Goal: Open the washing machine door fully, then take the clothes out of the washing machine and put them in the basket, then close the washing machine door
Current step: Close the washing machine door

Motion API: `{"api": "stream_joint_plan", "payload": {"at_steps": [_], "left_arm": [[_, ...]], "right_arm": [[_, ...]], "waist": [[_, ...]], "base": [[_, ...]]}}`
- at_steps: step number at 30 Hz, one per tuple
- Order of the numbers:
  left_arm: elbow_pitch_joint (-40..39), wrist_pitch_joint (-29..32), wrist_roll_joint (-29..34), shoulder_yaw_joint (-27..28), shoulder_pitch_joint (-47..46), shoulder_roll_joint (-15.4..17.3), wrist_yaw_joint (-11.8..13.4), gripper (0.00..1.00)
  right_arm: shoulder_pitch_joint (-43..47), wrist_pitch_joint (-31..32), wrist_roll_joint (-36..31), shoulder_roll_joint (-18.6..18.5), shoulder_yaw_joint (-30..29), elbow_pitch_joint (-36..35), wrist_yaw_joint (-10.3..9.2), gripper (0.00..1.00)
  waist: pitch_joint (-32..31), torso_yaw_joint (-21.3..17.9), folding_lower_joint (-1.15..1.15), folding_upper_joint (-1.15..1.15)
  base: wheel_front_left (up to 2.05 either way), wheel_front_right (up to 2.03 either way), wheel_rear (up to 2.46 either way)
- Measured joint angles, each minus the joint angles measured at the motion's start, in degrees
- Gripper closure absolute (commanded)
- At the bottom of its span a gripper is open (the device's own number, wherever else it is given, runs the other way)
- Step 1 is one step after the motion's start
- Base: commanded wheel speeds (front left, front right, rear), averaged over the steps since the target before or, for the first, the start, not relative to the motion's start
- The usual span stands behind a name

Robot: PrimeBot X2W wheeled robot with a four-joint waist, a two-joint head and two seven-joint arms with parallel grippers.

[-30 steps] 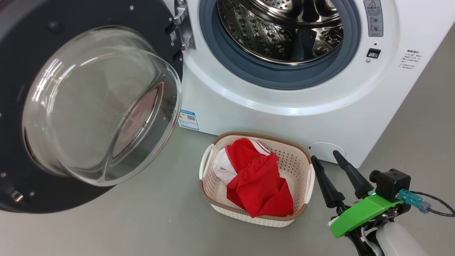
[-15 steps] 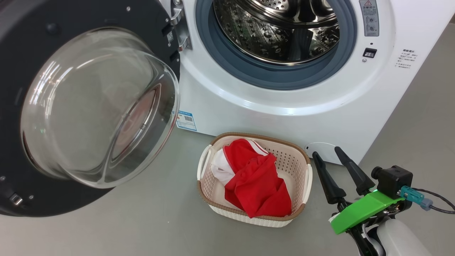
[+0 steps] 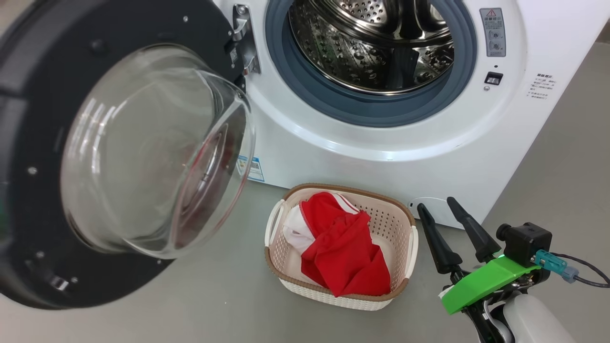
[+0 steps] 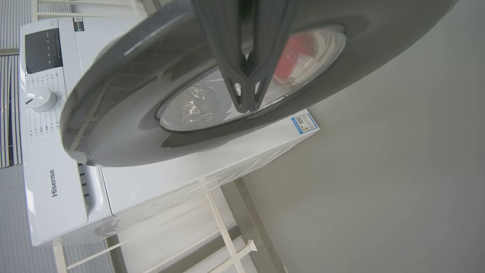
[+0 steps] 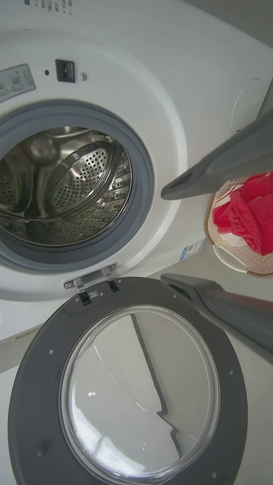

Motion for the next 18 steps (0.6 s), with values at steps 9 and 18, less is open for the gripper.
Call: {"api": "stream_joint_plan", "payload": {"at_steps": [9,18], "left_arm": [[-13.07,7.44,-3.24,-2.16,5.99,-2.70,3.22,1.00],[-23.65,10.09,-5.26,-3.59,10.72,-5.10,6.10,1.00]], "right_arm": [[0.18,0.00,0.01,0.24,0.03,0.05,0.00,0.00],[0.21,0.00,0.08,0.45,0.15,0.07,0.00,0.00]], "waist": [[-1.02,0.05,0.00,0.00],[-1.54,-0.72,0.00,0.00]], "base": [[0.00,0.00,0.00],[0.00,0.00,0.00]]}}
